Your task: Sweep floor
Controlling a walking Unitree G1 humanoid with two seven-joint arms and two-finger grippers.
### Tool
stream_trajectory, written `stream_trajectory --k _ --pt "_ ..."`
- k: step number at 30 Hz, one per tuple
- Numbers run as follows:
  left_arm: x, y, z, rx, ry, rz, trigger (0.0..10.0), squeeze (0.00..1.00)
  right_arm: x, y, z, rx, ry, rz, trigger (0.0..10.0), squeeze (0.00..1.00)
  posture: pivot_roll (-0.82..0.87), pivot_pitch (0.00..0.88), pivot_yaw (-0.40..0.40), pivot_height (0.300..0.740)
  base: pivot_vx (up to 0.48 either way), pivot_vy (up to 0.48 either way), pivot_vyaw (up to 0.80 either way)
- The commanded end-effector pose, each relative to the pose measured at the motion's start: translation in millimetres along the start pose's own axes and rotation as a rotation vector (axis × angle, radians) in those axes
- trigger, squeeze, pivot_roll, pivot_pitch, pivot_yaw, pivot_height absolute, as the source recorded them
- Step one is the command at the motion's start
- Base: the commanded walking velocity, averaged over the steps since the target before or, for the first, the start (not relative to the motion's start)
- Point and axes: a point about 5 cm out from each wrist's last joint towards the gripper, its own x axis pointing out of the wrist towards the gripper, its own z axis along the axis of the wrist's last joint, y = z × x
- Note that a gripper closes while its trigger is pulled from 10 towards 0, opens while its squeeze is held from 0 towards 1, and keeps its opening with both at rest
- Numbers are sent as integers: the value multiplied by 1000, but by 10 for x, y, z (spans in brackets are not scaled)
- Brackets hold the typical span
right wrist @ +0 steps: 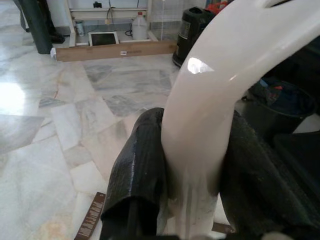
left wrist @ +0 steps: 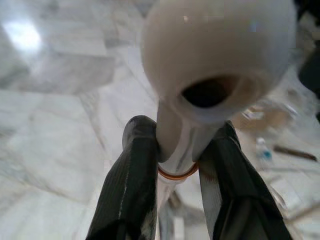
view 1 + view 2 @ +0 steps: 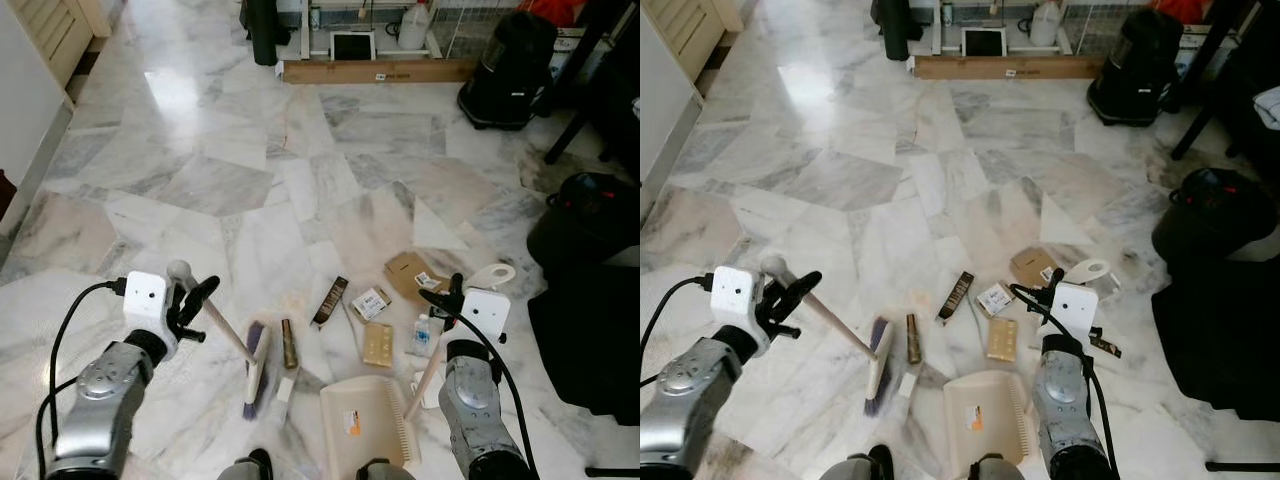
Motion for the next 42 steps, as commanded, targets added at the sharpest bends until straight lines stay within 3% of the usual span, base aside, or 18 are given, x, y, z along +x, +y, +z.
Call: stream_trajectory --k 1,9,15,27,32,36,42 --pt "-48 -87 -182 -91 108 -71 10000 0 -31 12 -59 -3 22 2 10000 0 60 263 -15 740 0 0 0" --pt "-58 -75 -47 -157 154 -121 10000 0 12 41 -26 5 14 3 10000 0 67 252 -14 740 0 0 0" --pt "-45 -120 199 -228 95 -172 10000 0 40 78 -10 12 12 11 10000 0 74 243 -13 740 0 0 0" --pt "-95 -86 275 -228 121 -200 10000 0 69 118 6 22 11 19 10000 0 81 229 -13 740 0 0 0" --pt "-65 -13 384 -207 72 -153 10000 0 85 145 27 29 4 28 10000 0 83 222 -17 740 0 0 0" --pt "-47 -89 480 -268 22 -196 10000 0 99 151 33 30 5 31 10000 0 90 217 -16 740 0 0 0" --pt "-59 -136 506 -286 10 -240 10000 0 118 172 48 44 7 29 10000 0 94 209 -18 740 0 0 0"
